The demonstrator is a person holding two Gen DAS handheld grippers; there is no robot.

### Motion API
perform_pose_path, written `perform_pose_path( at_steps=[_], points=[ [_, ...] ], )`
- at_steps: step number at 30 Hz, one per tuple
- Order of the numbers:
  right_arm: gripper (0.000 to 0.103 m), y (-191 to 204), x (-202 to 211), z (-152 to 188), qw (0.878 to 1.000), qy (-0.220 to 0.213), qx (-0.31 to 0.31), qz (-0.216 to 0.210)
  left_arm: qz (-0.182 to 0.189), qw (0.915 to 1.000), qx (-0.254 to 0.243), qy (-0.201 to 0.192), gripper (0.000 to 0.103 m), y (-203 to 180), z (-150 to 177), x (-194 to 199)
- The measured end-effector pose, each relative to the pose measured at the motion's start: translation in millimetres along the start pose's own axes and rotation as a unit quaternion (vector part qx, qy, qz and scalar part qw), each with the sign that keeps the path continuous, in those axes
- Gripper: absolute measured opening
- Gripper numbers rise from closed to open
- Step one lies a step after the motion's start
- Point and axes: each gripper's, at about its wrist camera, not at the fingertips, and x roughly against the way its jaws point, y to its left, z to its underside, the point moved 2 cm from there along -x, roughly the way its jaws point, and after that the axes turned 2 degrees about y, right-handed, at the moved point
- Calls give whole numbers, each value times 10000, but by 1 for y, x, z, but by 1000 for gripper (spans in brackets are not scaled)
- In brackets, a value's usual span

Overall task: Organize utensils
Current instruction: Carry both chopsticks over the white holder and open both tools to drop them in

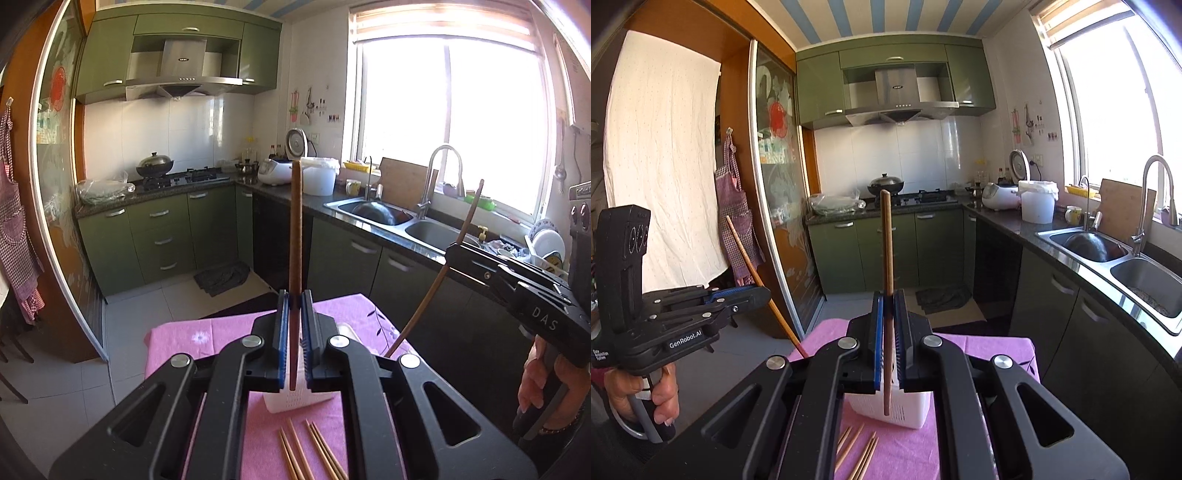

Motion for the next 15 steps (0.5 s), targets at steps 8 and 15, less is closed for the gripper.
perform_pose_path(
  at_steps=[8,15],
  points=[
    [6,-19,-63,-10,9994,147,-30,313,-253,9994,73,236,7,1,-2,-65],
    [7,-34,-108,23,9976,610,-193,268,-400,9970,120,652,7,12,21,-100]
  ],
)
